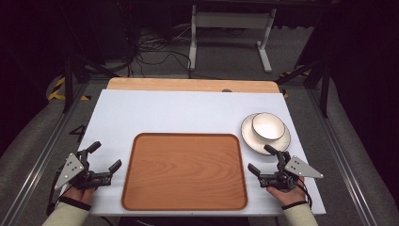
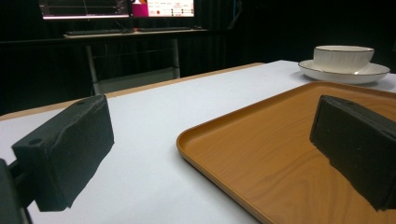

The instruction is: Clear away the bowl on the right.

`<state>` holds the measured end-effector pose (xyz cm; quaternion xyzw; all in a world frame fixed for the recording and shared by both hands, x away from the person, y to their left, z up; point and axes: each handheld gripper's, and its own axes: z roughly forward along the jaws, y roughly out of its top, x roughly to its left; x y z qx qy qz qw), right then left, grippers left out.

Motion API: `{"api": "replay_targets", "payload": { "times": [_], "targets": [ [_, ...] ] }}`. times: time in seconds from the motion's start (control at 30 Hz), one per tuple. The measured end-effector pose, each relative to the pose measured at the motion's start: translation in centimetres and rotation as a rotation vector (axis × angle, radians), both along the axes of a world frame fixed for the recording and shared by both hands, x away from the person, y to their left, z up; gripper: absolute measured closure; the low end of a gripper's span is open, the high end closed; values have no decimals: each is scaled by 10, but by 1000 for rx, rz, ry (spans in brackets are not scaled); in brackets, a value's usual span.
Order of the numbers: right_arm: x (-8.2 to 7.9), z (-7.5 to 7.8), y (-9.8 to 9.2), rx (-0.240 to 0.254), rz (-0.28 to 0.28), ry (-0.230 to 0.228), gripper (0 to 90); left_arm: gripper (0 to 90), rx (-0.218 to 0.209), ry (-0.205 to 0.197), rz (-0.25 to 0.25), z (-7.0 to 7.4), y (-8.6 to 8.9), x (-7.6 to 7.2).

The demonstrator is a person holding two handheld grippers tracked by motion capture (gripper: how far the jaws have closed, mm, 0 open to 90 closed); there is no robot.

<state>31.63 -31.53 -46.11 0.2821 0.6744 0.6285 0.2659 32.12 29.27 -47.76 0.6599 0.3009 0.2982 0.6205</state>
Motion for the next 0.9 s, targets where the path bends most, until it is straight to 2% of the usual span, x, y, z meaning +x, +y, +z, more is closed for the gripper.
{"api": "replay_targets", "payload": {
  "times": [0.4,0.5,0.63,0.9],
  "targets": [
    [-1,0,0,-1,7,-8,51,2,2,0,-1,0,0,0],
    [-1,0,0,-1,-8,-2,53,2,2,0,0,0,0,0],
    [-1,0,2,-20,-3,-6,76,2,2,0,-1,0,0,0],
    [-1,0,1,-13,4,-7,114,2,0,0,0,0,0,0]
  ]
}}
